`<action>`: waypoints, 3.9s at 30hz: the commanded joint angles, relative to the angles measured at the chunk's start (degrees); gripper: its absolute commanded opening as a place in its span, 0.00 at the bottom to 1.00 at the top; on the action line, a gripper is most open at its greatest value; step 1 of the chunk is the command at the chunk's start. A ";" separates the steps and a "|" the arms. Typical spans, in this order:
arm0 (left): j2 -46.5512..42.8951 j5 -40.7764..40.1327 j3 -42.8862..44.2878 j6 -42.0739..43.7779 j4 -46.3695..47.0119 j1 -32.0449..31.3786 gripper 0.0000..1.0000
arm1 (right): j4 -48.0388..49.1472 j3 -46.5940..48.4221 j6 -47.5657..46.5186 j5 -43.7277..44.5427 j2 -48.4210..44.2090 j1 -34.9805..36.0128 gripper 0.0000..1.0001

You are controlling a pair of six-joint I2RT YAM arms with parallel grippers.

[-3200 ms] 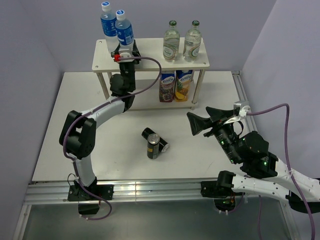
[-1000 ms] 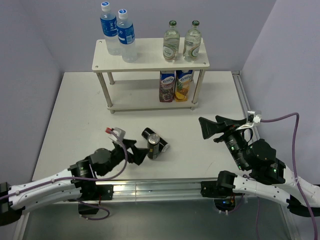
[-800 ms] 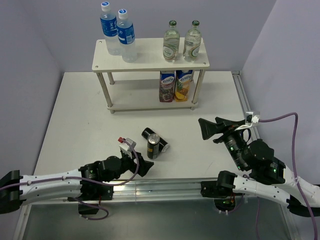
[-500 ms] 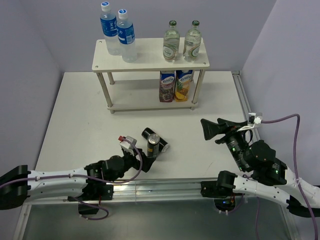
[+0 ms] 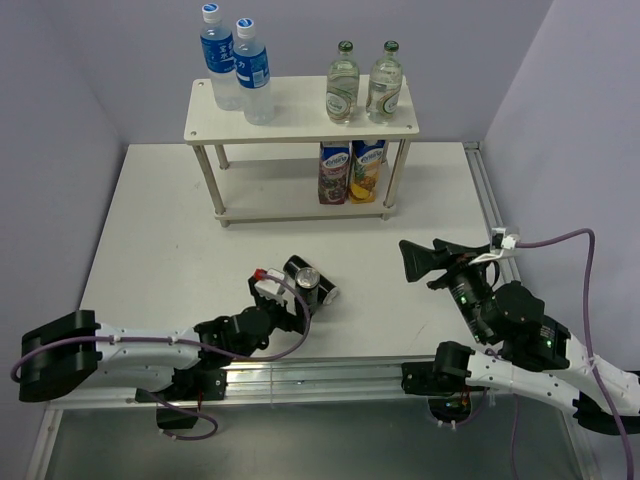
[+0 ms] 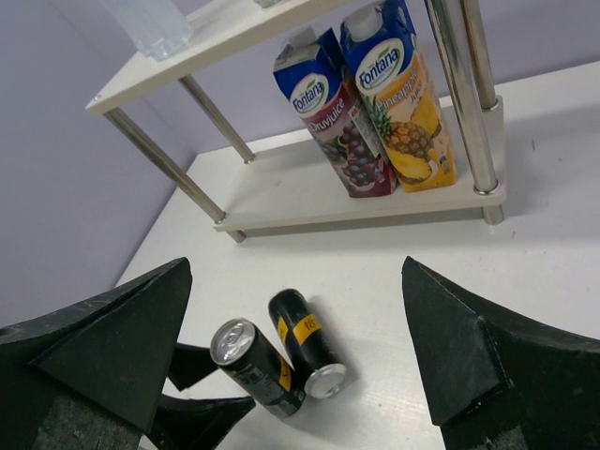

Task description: Place and organize the beverage onto the shelf

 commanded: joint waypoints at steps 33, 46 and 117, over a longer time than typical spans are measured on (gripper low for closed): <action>2.53 -1.97 14.80 13.74 1.35 13.22 0.00 | 2.98 -3.97 -1.31 1.12 -1.65 0.10 1.00; 13.41 9.37 27.90 19.90 6.80 33.98 0.00 | 5.10 -7.57 1.50 -1.78 1.96 0.10 1.00; 20.21 8.06 31.42 15.69 6.36 48.14 0.99 | 4.84 -9.42 0.10 -1.07 -0.94 0.10 1.00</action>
